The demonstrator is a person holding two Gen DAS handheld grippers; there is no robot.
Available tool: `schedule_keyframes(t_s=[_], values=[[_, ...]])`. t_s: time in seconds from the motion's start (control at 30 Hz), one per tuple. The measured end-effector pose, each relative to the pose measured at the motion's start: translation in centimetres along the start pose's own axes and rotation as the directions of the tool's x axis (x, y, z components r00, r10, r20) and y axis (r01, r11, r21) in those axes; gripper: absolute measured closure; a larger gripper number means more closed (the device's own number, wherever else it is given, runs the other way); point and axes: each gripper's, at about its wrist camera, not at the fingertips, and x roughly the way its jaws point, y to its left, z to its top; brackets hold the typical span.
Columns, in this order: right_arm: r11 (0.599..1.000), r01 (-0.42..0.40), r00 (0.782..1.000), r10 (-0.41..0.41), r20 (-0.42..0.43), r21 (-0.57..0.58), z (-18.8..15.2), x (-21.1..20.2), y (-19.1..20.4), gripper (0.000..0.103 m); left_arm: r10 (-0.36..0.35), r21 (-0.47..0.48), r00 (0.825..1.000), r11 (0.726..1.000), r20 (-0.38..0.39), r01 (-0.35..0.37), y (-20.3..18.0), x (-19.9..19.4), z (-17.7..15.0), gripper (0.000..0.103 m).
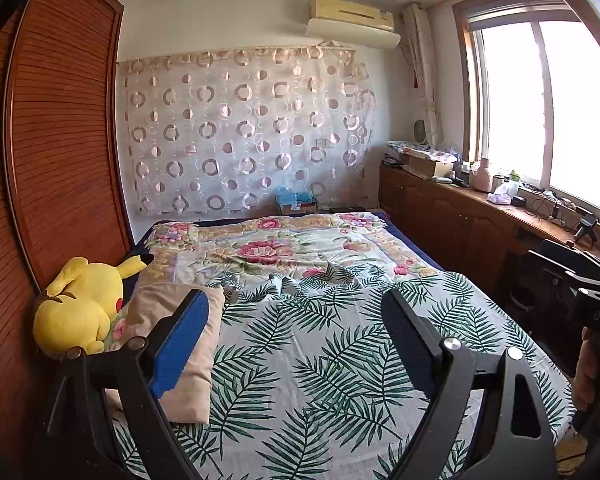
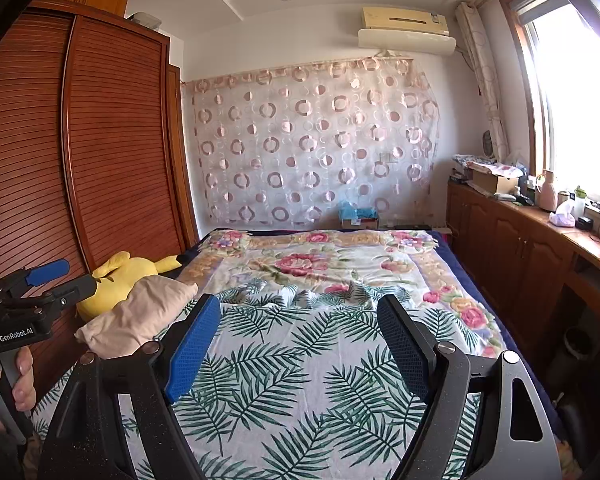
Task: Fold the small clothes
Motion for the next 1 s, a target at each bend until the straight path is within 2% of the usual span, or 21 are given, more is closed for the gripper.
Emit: schedule_keyframes(t_s=[1.0], values=[[1.000, 0.001, 1.000, -0.001, -0.004, 0.000, 0.08, -0.04, -0.37, 0.021, 0.001, 0.002, 1.000, 1.000, 0.001, -0.001, -0.02, -0.01, -0.15, 0.014]])
